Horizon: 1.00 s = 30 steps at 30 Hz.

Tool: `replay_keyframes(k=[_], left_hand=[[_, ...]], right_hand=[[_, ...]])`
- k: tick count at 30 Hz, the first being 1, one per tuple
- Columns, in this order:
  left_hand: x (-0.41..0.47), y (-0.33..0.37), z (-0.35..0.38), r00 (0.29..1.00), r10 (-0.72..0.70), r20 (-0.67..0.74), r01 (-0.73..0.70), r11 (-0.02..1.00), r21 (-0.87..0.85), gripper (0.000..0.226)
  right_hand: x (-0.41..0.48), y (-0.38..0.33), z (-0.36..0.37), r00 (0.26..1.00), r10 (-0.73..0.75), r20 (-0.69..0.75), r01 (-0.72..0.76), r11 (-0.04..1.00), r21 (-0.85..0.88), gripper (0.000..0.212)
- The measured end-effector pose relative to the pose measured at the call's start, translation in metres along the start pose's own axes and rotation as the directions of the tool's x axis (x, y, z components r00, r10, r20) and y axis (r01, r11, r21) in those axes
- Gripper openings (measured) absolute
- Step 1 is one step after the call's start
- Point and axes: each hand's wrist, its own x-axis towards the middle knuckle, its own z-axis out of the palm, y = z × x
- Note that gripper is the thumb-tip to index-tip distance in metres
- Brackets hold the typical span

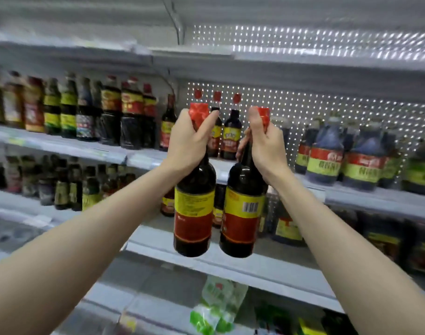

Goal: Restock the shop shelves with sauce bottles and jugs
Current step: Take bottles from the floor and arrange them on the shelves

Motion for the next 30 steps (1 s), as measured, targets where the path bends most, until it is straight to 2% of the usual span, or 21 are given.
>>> replay_keyframes(k=[9,13,15,17,20,26,30], left_hand=[[0.088,-0.012,-0.046,0.996,0.093,0.017,-0.092,0.994,-0.059,0.035],[0.129,-0.033,-0.068,0.991,0.134,0.028,-0.131,0.988,-0.078,0.034],[0.148,-0.041,-0.076,0.986,0.163,0.031,-0.160,0.984,-0.082,0.032],[0.168,-0.052,-0.082,0.982,0.186,0.036,-0.181,0.978,-0.106,0.030],[0.192,-0.070,-0.086,0.977,0.209,0.040,-0.202,0.970,-0.138,0.029],[0.225,-0.106,-0.081,0.979,0.203,0.008,-0.198,0.963,-0.182,0.030],[0.239,-0.119,-0.066,0.979,0.201,-0.018,-0.200,0.960,-0.194,0.031]], right_hand=[[0.066,-0.026,0.059,0.988,-0.139,-0.061,0.136,0.989,-0.056,0.050],[0.094,-0.027,0.097,0.972,-0.182,-0.150,0.177,0.983,-0.046,0.042],[0.109,-0.024,0.116,0.956,-0.207,-0.208,0.194,0.978,-0.080,0.045],[0.125,-0.021,0.134,0.937,-0.225,-0.269,0.202,0.973,-0.109,0.049],[0.147,-0.015,0.157,0.912,-0.243,-0.330,0.207,0.968,-0.140,0.042],[0.181,0.002,0.181,0.892,-0.288,-0.349,0.222,0.951,-0.217,0.032],[0.201,0.019,0.180,0.888,-0.289,-0.357,0.199,0.943,-0.268,0.040]])
